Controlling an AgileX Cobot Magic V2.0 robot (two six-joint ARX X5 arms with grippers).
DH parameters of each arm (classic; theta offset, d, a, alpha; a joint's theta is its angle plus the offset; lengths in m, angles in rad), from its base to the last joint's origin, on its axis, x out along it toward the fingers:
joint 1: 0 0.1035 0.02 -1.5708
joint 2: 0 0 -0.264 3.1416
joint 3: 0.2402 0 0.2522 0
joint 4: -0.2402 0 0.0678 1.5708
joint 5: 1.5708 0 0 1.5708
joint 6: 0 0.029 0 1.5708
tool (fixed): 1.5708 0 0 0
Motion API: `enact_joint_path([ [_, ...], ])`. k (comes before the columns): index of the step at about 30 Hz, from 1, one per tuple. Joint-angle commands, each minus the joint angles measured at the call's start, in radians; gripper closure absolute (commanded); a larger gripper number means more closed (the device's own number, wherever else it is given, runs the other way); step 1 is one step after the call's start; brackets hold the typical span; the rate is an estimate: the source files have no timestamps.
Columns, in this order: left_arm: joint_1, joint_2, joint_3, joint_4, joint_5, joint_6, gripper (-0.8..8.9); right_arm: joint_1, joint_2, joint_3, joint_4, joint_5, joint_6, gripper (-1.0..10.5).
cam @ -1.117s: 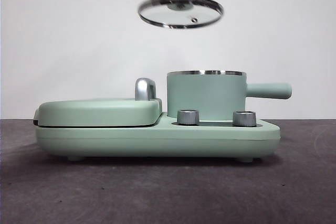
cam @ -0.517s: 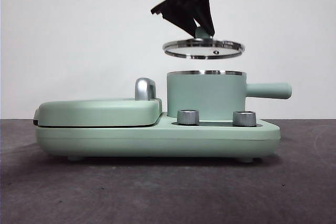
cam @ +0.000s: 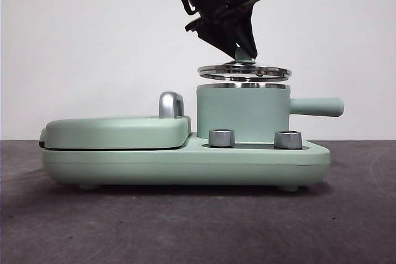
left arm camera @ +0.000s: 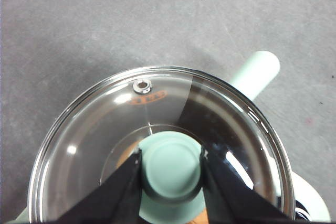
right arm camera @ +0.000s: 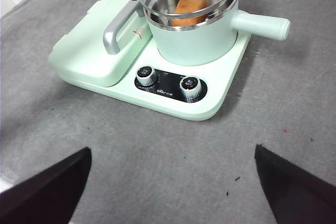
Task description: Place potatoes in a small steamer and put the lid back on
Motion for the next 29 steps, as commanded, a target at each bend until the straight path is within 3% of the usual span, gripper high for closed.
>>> enact_joint_path([
  [1,-0.003,0.026,0.030,0.033,0.008,0.010,7.98,0.005,0.002,0.008,0.007,0.000,0.010,4.6],
  [29,0.003,0.067,0.029,0.018,0.009,0.009,7.98,0.005,0.002,0.008,0.008,0.005,0.011,4.6],
])
